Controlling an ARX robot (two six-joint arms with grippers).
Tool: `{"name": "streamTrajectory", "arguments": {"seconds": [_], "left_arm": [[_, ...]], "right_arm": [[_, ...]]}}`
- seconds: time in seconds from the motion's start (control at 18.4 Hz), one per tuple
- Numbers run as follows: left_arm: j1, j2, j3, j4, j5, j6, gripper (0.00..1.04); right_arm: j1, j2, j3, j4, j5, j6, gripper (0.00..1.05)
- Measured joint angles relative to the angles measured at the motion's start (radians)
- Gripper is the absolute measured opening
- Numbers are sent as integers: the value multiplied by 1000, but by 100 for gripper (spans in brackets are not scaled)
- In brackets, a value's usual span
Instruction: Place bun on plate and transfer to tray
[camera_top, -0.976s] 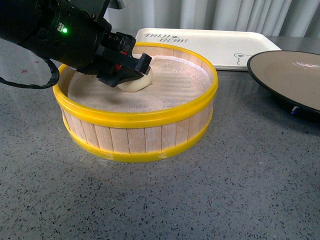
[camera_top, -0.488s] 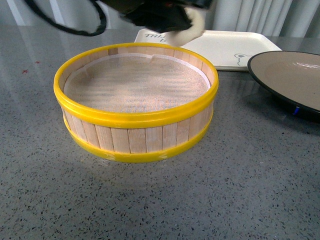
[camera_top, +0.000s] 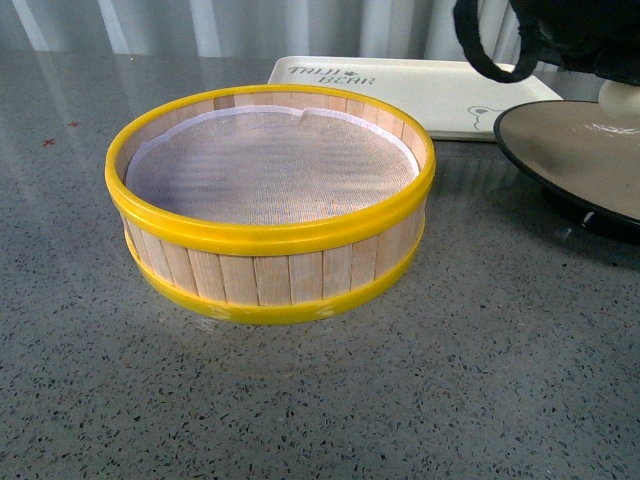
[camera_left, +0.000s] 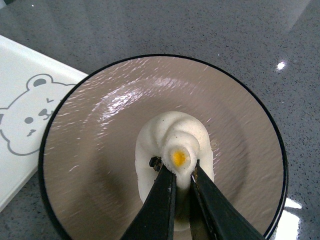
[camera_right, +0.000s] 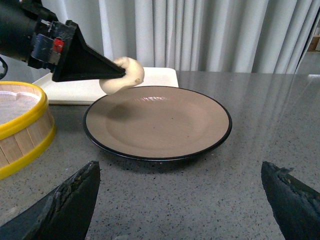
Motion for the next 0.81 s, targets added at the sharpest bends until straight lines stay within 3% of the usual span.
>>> {"name": "streamTrajectory", "arguments": {"seconds": [0.27,0.81], "left_arm": [[-24,135,142,-103,-121,-62,5],[-40,171,194,-134,-129,-148,5]], "right_arm": [[0,0,0,0,0,0,96],[0,0,0,0,0,0,96]]}}
